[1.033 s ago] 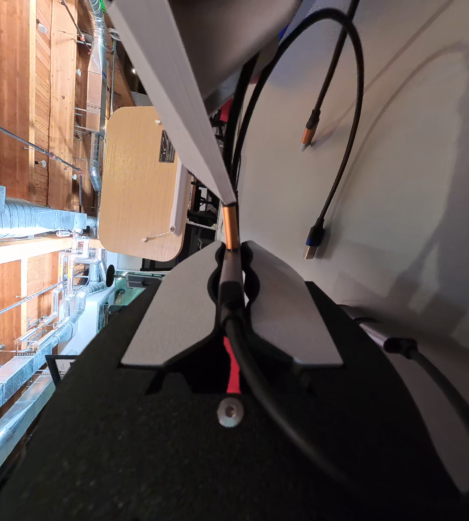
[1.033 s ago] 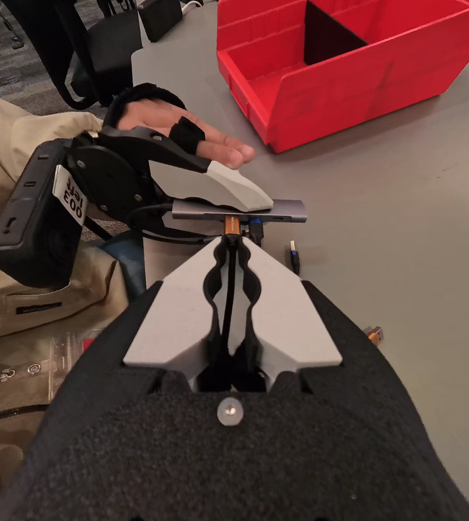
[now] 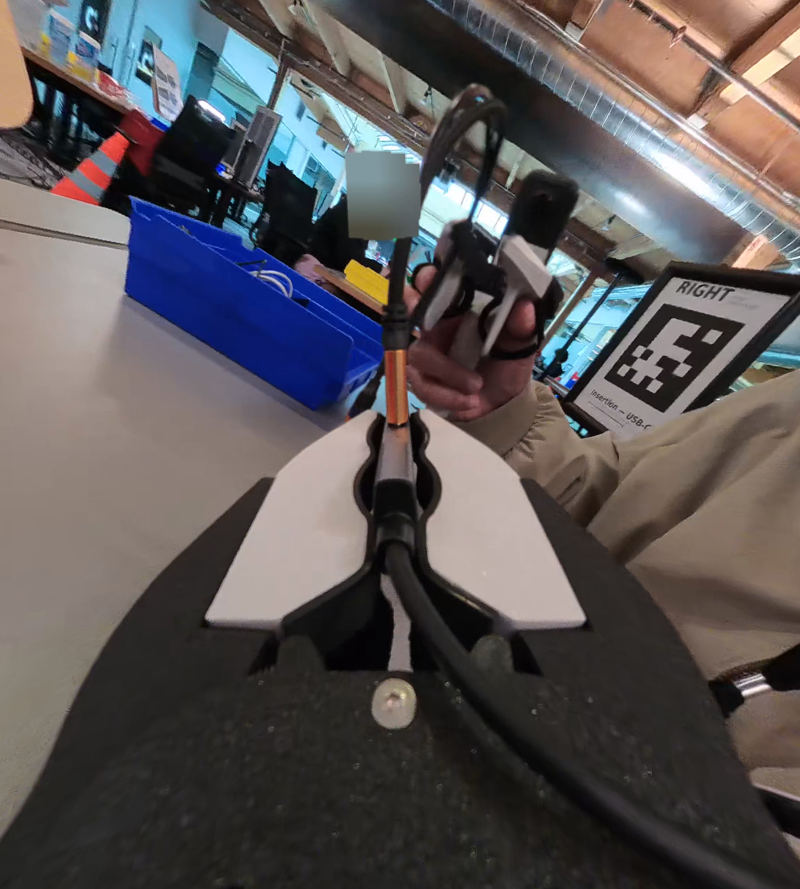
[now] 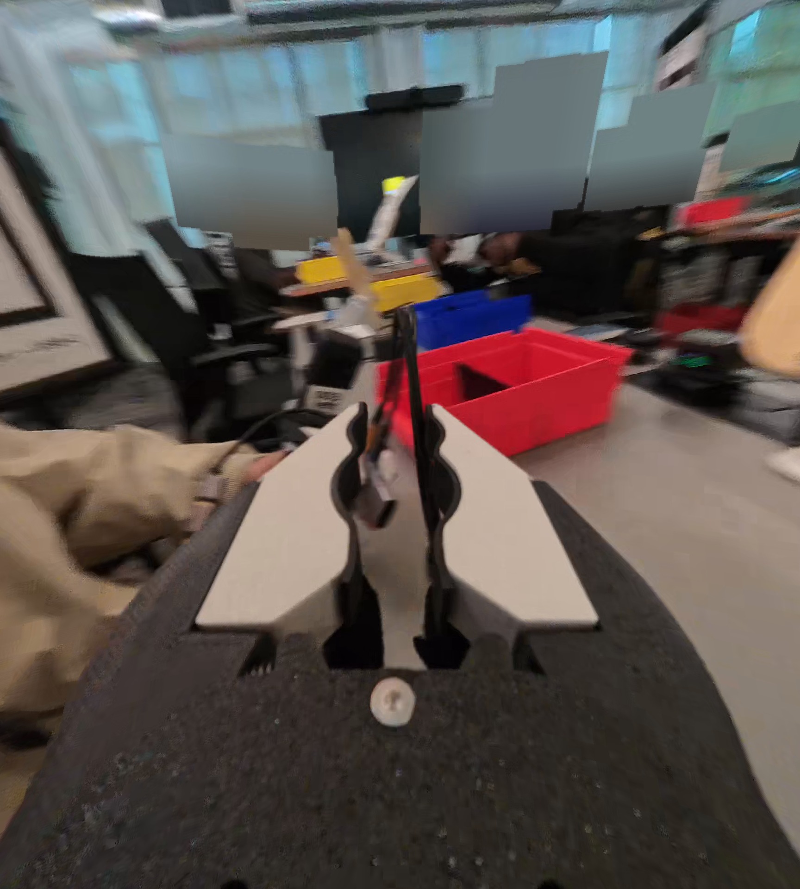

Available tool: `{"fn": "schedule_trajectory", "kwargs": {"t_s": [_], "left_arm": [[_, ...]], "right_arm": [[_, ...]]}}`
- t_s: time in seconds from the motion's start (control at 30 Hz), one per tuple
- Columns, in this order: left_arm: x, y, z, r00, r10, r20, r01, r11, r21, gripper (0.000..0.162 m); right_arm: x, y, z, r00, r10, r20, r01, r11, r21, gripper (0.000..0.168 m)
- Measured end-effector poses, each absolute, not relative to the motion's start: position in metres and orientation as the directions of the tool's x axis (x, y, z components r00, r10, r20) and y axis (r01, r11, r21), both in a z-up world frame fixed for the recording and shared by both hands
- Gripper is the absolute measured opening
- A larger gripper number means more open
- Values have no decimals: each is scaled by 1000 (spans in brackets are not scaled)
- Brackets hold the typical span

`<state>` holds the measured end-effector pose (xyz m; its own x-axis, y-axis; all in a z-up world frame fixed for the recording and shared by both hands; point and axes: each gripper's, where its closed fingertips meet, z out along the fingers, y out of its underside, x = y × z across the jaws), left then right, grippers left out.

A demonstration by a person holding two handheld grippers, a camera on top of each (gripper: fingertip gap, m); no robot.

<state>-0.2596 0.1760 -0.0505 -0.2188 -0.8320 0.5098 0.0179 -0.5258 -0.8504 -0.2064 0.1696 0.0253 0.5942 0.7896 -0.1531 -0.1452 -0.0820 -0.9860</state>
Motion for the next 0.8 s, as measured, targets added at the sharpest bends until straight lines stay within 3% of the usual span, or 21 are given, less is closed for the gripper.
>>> {"fn": "schedule_trajectory", "kwargs": {"t_s": [0.13, 0.3, 0.8], "left_arm": [[-257, 170, -52, -253, -814, 523, 4, -542, -841, 10], [-251, 158, -54, -290, -788, 543, -26, -560, -828, 10], [-250, 153, -66, -255, -803, 539, -59, -543, -838, 10]], "right_arm": [[-243, 176, -29, 569, 795, -210, 27, -274, -961, 26], [-259, 181, -43, 481, 788, -385, -120, -375, -919, 9], [-269, 176, -51, 411, 787, -459, -149, -439, -886, 6]]}}
